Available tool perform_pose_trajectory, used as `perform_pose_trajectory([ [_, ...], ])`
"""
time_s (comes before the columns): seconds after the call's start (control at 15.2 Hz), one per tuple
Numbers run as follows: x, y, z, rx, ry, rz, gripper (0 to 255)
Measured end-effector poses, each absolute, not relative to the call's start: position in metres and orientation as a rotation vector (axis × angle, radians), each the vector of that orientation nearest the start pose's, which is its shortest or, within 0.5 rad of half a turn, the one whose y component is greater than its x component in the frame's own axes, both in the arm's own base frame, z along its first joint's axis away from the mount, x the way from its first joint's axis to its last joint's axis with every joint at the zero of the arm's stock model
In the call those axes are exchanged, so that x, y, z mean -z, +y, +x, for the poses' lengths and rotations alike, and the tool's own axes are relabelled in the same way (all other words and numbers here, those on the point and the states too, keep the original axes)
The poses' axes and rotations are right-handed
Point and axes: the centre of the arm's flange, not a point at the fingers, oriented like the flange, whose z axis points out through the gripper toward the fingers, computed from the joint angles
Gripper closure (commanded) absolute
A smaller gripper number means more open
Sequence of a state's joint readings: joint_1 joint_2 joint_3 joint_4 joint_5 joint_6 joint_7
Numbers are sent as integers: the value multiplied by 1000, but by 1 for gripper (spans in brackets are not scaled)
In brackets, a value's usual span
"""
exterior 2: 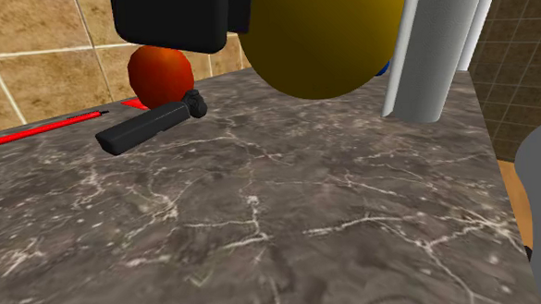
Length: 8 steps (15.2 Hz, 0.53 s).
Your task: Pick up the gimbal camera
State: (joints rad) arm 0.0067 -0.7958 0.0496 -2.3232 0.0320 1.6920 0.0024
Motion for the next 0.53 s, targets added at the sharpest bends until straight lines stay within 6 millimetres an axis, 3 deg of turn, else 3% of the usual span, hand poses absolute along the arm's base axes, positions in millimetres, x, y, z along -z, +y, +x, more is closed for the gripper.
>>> perform_pose_trajectory([
  [0.13,-620,21,318,248,-95,-3130,0],
  [0.53,-600,-42,357,140,-517,-3103,0],
])
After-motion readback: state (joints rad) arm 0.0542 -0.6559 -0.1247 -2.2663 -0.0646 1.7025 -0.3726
